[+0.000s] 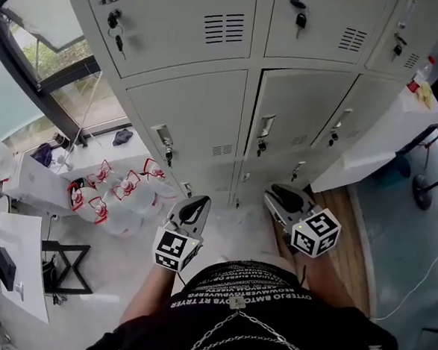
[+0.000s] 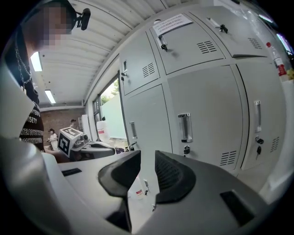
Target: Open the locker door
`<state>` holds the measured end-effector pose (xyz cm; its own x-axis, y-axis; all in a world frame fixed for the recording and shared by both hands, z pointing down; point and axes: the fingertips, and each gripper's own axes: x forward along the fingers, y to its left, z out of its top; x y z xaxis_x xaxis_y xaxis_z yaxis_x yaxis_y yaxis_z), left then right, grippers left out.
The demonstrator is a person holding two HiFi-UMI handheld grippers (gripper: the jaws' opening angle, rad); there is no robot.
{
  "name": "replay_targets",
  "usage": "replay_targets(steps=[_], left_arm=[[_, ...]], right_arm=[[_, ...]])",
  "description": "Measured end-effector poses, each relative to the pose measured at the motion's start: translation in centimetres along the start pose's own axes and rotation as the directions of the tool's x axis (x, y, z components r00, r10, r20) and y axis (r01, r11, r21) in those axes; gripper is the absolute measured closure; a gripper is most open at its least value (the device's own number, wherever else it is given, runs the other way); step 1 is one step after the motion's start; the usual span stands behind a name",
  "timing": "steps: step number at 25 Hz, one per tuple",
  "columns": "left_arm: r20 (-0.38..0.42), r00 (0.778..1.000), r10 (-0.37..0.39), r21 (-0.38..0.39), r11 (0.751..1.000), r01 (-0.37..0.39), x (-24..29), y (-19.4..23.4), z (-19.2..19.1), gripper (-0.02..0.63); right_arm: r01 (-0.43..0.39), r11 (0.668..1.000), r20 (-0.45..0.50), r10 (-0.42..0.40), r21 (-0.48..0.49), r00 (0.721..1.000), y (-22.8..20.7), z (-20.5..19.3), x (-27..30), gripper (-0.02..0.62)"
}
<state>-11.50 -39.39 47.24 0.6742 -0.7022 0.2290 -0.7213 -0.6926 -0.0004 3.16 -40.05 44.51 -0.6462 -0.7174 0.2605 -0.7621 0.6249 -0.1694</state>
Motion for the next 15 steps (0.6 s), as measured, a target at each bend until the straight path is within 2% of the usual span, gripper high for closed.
replay_targets(steps=[7,15], left_arm=[[0.009,1.0,-0.012,-0.02,1.0,0.012,0.4,0.8,-0.5,0.601],[-0.03,0.995,0.092,-0.068,0.993,-0.094,-0.8,4.6,-2.4,0.601]], right_arm=[[0.047,0.999,-0.006,-0.047,0.013,0.999,-2.1,0.4,1.2,0.5],[0.046,0.999,0.036,-0.046,-0.01,0.998,-4.2,2.4,5.1,0.485]])
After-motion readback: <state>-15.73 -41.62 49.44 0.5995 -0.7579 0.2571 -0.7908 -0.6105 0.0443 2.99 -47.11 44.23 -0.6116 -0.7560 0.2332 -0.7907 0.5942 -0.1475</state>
